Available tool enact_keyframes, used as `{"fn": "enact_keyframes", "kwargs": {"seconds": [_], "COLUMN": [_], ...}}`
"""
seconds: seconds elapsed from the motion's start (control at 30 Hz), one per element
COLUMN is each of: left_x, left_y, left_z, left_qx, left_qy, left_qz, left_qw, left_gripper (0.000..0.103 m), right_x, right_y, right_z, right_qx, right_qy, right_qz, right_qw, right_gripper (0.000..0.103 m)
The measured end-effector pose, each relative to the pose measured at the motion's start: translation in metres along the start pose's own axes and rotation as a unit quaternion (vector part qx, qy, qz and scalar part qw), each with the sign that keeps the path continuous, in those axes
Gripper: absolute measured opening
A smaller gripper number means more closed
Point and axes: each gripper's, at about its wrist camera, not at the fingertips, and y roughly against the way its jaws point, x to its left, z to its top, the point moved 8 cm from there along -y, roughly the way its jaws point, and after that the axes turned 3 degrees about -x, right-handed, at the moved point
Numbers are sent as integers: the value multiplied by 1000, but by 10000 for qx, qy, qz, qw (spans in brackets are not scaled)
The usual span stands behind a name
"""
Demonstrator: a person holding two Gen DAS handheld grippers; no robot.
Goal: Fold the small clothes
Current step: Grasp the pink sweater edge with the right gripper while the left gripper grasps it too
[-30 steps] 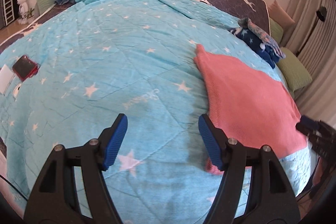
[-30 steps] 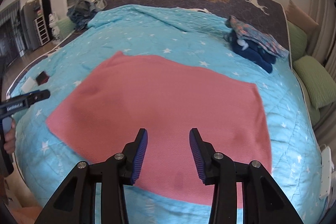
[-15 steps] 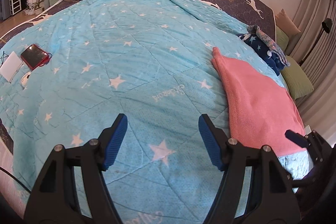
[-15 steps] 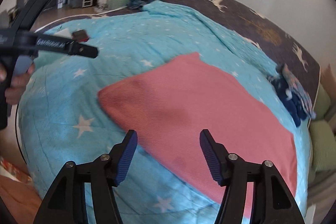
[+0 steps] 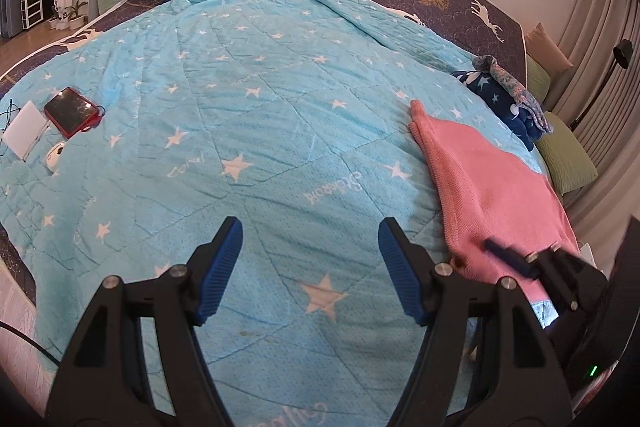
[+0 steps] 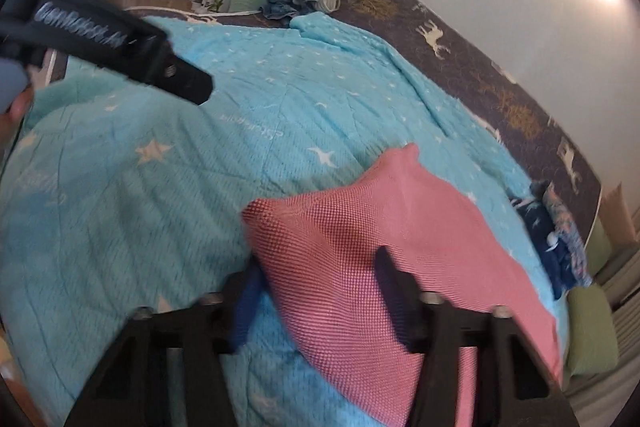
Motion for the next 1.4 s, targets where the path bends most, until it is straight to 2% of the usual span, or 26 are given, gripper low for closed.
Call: {"fn": "enact_keyframes", "kwargs": {"seconds": [0.03, 0.07, 0.33, 0.53, 0.63, 0.7, 0.8, 0.87, 0.93, 1.0, 1.03, 1.07, 1.13, 1.27, 1.4], "left_x": [0, 0, -21, -56, -73, -88, -113, -123, -134, -140, -143, -147, -150, -171, -205], "left_y": [0, -1, -24, -55, -75, -88, -114, -130, -142, -149, -152, -155, -156, -141, -127], "left_z": [0, 1, 14, 26, 31, 33, 33, 33, 43, 51, 55, 58, 62, 73, 84], "left_qx": [8, 21, 232, 653, 958, 1207, 1699, 1898, 1851, 1822, 1832, 1895, 1943, 1663, 1527], "left_qy": [7, 17, -15, -60, 104, 275, 620, 778, 850, 905, 927, 894, 865, 434, 105], "left_qz": [-3, -16, -398, -969, -1346, -1693, -2288, -2404, -2495, -2485, -2474, -2433, -2376, -2270, -2390], "left_qw": [10000, 10000, 9989, 9931, 9862, 9778, 9565, 9488, 9467, 9470, 9469, 9471, 9478, 9586, 9589], "left_gripper": [71, 71, 71, 71, 74, 75, 76, 76, 76, 67, 42, 11, 10, 10, 10], "right_x": [-3, -8, -21, -34, -44, -53, -65, -72, -76, -79, -81, -82, -85, -96, -110], "right_y": [-2, -3, 14, 22, 27, 29, 31, 31, 32, 33, 34, 34, 36, 43, 54], "right_z": [0, -1, 1, 0, 0, -2, -8, -11, -13, -15, -16, -16, -17, -23, -34], "right_qx": [78, 106, -55, -157, -245, -283, -308, -320, -333, -347, -350, -359, -401, -501, -572], "right_qy": [-189, -409, -1143, -1523, -1822, -2059, -2360, -2495, -2562, -2587, -2600, -2609, -2639, -2802, -3041], "right_qz": [129, 218, 615, 767, 832, 906, 1014, 1073, 1092, 1095, 1107, 1115, 1121, 1141, 1153], "right_qw": [9997, 9989, 9915, 9852, 9794, 9740, 9659, 9619, 9599, 9591, 9586, 9582, 9572, 9518, 9439], "right_gripper": [19, 18, 15, 14, 14, 13, 13, 13, 13, 13, 13, 13, 12, 12, 12]}}
